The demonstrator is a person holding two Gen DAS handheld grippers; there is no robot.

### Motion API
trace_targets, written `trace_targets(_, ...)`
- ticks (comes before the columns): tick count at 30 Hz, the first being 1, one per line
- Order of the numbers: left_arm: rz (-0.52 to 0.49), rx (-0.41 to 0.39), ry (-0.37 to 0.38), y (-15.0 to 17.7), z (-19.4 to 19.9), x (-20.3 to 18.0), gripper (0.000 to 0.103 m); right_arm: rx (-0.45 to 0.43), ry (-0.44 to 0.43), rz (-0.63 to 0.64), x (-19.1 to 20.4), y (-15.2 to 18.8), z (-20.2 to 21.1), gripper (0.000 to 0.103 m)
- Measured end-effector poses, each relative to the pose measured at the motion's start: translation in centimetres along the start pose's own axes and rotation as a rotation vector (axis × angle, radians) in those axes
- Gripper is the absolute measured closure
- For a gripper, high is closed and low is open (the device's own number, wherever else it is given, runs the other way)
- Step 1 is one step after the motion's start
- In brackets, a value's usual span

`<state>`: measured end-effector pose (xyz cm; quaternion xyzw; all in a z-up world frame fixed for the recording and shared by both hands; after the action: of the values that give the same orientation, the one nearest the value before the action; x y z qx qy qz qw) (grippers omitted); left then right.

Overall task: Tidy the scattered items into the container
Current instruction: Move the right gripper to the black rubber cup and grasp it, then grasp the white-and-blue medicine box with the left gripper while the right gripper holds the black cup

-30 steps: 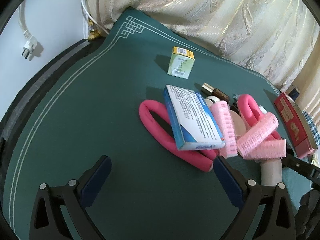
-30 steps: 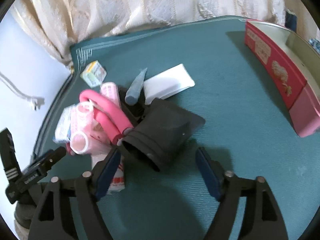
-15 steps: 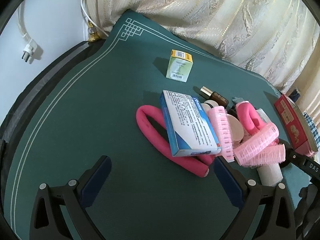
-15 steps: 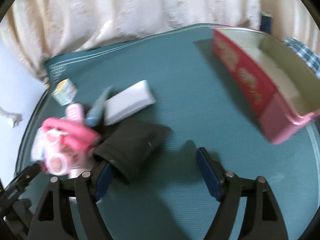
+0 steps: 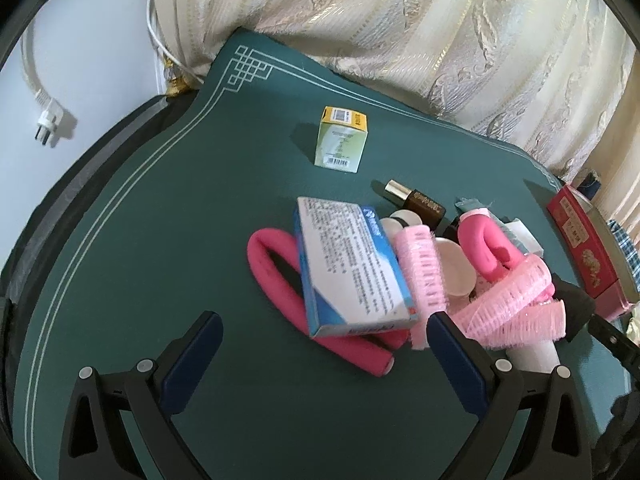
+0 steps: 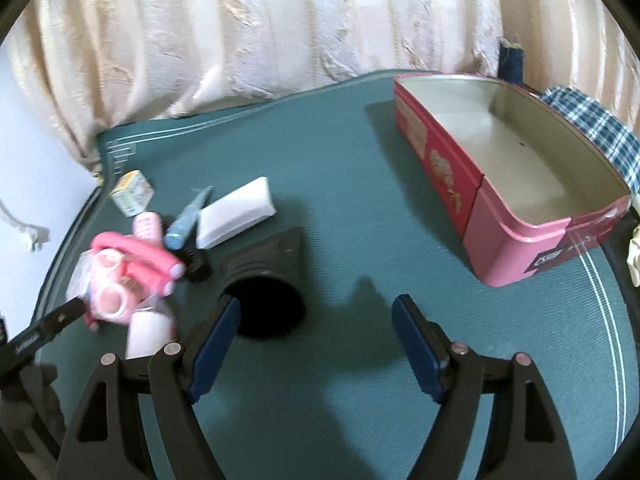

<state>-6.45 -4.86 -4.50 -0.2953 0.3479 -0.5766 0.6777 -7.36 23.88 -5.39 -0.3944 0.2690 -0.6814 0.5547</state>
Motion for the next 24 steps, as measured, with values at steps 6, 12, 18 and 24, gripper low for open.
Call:
trace_targets(6, -0.112, -0.046, -0.101, -1.0, -1.4, -0.1, 0.0, 0.005, -0.038, -0.006, 1.0, 0.3, -0.1, 0.022)
trace_targets(12, -0.103, -0.051, -0.175, -1.5, -1.8, 2.6, 0.0, 0.01, -0.044, -0.01, 1.0, 0.7, -0.1, 0.022)
trace_targets(18, -0.153, -0.067, -0.137, -2.4, -1.5, 2.4, 0.0, 0.025, -0.062, 0.002, 1.5, 0.8, -0.6, 0.022)
trace_targets(24, -0.225, -0.05, -0.117, -2.8, -3.2, 1.7, 0.0, 0.025, -0.09, -0.002, 2.1, 0.3, -0.8, 0.022)
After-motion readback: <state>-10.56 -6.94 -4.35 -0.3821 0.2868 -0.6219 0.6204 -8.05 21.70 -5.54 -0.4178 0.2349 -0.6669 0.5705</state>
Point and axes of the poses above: each gripper's, at about its wrist camera, not at the fingertips, and z roughly against the way its jaws point, x to its left, y to its underside, the point moved 9 cm from there along -z, roughly the way its jaws point, and after that the axes turned 15 degrees about -x, right-handed, at the moved point
